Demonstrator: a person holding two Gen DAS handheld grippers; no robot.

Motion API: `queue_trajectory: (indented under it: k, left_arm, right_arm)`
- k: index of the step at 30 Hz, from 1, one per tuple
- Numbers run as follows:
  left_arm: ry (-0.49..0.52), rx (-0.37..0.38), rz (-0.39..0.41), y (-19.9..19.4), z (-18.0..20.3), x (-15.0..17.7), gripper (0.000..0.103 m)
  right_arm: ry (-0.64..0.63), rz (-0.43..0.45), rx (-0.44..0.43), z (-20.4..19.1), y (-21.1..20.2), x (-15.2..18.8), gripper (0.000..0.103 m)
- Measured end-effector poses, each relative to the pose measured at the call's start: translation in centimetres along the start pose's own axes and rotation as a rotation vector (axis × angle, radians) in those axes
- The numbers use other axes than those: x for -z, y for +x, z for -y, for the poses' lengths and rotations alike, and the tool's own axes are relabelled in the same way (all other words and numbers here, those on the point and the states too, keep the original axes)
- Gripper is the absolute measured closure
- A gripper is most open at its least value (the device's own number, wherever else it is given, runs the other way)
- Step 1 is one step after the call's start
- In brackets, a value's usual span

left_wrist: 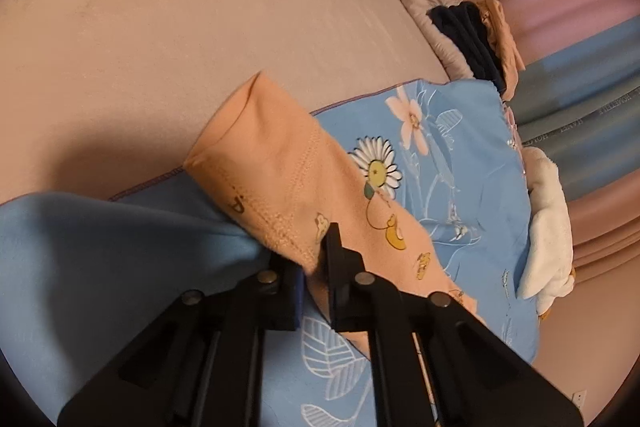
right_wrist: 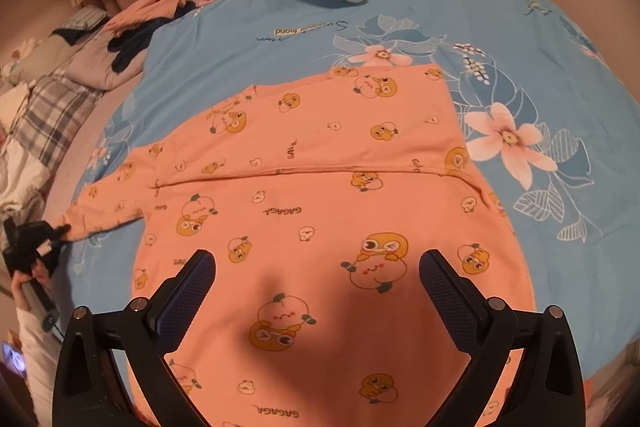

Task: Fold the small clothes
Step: 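Lay the held cuff across the shirt body with the left gripper, release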

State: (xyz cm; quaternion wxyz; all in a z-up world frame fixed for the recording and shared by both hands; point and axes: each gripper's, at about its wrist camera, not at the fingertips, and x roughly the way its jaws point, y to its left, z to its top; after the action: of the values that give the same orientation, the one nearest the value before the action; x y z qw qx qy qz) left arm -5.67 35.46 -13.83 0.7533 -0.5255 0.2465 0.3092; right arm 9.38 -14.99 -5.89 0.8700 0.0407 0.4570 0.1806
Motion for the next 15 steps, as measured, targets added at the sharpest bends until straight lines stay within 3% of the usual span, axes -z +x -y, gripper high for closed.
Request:
queue_trajectory:
  k: [5,11,15]
  left_arm:
    - [0.047,0.008,0.100,-2.5,2.9,0.3,0.100]
    - [0.140,0.137,0.128,-4.5,8.2,1.2,0.100]
    - [0.241,0.198,0.050,-4.3,11.9,3.6,0.100]
  right_arm:
    - [-0.028,-0.003,-0.012,-0.9,0.1,-0.4,0.002]
    - [-0.044,0.011,-0.028,-1.6,-0.2,-0.8,0.002]
    - [-0.038,0.010,-0.033,-1.5,-0.4,-0.8,0.002]
